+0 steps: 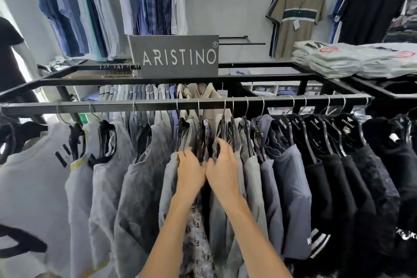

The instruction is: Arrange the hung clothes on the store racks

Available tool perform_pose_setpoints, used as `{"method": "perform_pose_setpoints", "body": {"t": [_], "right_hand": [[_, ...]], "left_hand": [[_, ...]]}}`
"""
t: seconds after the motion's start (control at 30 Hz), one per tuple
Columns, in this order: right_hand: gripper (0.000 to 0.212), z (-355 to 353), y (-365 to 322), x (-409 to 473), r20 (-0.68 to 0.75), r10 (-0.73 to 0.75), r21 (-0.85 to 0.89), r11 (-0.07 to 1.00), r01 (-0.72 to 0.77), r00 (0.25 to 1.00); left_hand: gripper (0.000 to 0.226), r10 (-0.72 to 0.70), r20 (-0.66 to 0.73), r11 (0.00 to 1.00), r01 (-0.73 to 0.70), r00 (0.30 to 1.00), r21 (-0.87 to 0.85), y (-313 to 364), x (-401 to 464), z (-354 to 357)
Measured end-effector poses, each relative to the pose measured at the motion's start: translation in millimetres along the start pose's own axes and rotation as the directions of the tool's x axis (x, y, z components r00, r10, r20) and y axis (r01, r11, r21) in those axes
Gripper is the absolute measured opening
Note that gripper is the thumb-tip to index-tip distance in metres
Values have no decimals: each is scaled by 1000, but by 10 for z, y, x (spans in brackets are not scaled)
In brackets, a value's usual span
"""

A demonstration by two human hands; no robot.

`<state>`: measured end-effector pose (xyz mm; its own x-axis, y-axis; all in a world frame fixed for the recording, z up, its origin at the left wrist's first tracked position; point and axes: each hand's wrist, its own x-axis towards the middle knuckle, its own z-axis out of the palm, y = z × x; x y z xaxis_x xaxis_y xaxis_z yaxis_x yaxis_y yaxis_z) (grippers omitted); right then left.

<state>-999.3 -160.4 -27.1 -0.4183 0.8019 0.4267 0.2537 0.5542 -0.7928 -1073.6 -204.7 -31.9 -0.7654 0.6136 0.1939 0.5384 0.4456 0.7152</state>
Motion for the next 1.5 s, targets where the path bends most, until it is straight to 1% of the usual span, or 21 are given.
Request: {"method": "perform_pose_setpoints", "body": {"t": [0.03, 0.1, 0.17, 0.23, 0.3, 0.33, 0.43, 0.5, 0.57, 0.67, 0.8, 0.9, 1.0, 1.13, 1.33, 1.4, 1.5], "right_hand": [[57, 52, 15, -31, -26, -5, -18, 1000, 5, 1000], [60, 98, 53, -86, -98, -5, -42, 999, 1, 995], [61, 117, 133, -120, -118, 28, -82, 996, -38, 993], [67, 132, 230, -148, -47, 123, -114, 985, -127, 991], [71, 141, 289, -152, 23, 247, -125, 962, -242, 969], [69, 145, 293, -149, 33, 284, -129, 952, -278, 958], [51, 180, 229, -100, 22, 323, -118, 941, -319, 946], [41, 203, 180, -91, 37, 323, -119, 941, -317, 946], [35, 225, 145, -83, 66, 313, -128, 944, -303, 947], [36, 251, 149, -109, 87, 311, -158, 942, -296, 946], [36, 239, 231, -111, 121, 291, -189, 945, -265, 949], [34, 201, 262, -115, 133, 287, -182, 948, -261, 949], [36, 174, 258, -136, 135, 279, -164, 953, -256, 951], [38, 157, 257, -144, 145, 288, -124, 955, -271, 947], [24, 141, 303, -133, 154, 260, -82, 965, -250, 953], [26, 148, 325, -123, 155, 260, -66, 965, -253, 953], [44, 147, 374, -101, 154, 252, -35, 968, -249, 956]], "left_hand": [[53, -34, 49, 998, 37, 998, -46, -73, -18, 48], [47, -67, 63, 989, 74, 996, -126, -205, -48, 118], [45, -28, 49, 993, 34, 998, -116, -272, -51, 154], [42, -1, 47, 997, 5, 999, -79, -277, -36, 181], [36, 20, 31, 999, -19, 999, -38, -251, -35, 188], [32, 32, 18, 999, -32, 999, -22, -230, -44, 186], [24, 41, -23, 999, -41, 999, 5, -176, -49, 141], [23, 32, -46, 999, -31, 998, 5, -162, -39, 107], [23, 44, -70, 998, -41, 997, 37, -157, -30, 56], [23, 68, -49, 995, -65, 996, 76, -205, -16, 49], [24, 91, -40, 995, -88, 995, 55, -214, -33, 121], [31, 62, -29, 997, -60, 998, 55, -169, -54, 167], [42, 29, -47, 998, -26, 998, 57, -139, -79, 196], [44, 3, -54, 998, 1, 999, 68, -127, -98, 222], [45, -24, -75, 996, 30, 997, 83, -100, -109, 238], [44, -34, -81, 999, 37, 996, 36, -117, -111, 254], [47, -10, -100, 999, 5, 995, -53, -152, -138, 249]]}}
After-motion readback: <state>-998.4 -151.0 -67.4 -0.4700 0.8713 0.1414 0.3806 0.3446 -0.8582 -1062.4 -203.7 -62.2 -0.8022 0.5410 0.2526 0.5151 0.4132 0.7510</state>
